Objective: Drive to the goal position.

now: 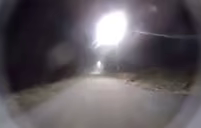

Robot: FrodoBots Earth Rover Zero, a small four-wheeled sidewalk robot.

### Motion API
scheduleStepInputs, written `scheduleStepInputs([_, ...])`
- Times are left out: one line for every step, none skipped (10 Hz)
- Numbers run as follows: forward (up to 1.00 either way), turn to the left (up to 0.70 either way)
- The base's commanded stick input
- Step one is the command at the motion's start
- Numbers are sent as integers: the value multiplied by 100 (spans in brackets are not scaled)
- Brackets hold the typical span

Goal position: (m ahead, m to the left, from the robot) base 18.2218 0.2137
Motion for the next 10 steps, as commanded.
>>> scheduleStepInputs([100,3])
scheduleStepInputs([100,4])
scheduleStepInputs([100,5])
scheduleStepInputs([100,5])
scheduleStepInputs([100,5])
scheduleStepInputs([100,8])
scheduleStepInputs([100,10])
scheduleStepInputs([100,9])
scheduleStepInputs([100,8])
scheduleStepInputs([100,8])
